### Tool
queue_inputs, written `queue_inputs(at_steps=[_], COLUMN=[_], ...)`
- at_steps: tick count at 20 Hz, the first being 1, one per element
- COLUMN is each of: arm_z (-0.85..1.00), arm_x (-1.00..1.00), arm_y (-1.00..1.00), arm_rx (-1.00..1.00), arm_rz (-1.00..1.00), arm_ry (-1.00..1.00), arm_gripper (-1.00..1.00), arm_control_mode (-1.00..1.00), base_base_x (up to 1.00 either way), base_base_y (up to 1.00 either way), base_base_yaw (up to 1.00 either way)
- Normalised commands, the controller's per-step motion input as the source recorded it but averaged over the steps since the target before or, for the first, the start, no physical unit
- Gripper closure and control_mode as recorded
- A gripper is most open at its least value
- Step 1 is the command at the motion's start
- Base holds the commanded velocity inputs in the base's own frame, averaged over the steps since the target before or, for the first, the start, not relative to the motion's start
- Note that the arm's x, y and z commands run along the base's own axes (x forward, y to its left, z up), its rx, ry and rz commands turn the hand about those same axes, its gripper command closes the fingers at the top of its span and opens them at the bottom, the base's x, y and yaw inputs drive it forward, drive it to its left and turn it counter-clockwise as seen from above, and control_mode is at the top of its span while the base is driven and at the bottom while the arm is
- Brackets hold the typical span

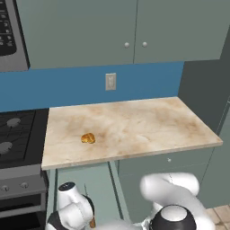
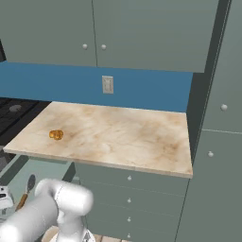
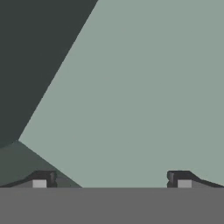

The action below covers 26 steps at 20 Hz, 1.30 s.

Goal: Pick the pizza cutter from the drawer and place it on the counter.

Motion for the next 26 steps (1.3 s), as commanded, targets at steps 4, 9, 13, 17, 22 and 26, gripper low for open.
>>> queue_inputs(at_steps=[4, 9, 13, 17, 22, 26], arm_z=[1.0, 0.95, 0.35, 0.01, -0.02, -0.19], arm_x=[-0.1, 0.32, 0.55, 0.72, 0.75, 0.53], arm_y=[0.0, -0.29, -0.41, -0.17, 0.0, 0.29], arm_rx=[0.11, 0.15, 0.07, -0.01, -0.13, -0.26], arm_rz=[0.02, 0.0, -0.14, -0.21, -0.22, -0.14], arm_ry=[-0.05, 0.01, 0.07, 0.11, 0.16, 0.15], arm_gripper=[-1.0, -1.0, -1.0, -1.0, -1.0, -1.0], arm_control_mode=[-1.0, -1.0, -1.0, -1.0, -1.0, -1.0], base_base_x=[0.0, 0.0, 0.0, 0.0, 0.0, 0.0], base_base_y=[0.0, 0.0, 0.0, 0.0, 0.0, 0.0], base_base_yaw=[0.0, 0.0, 0.0, 0.0, 0.0, 0.0])
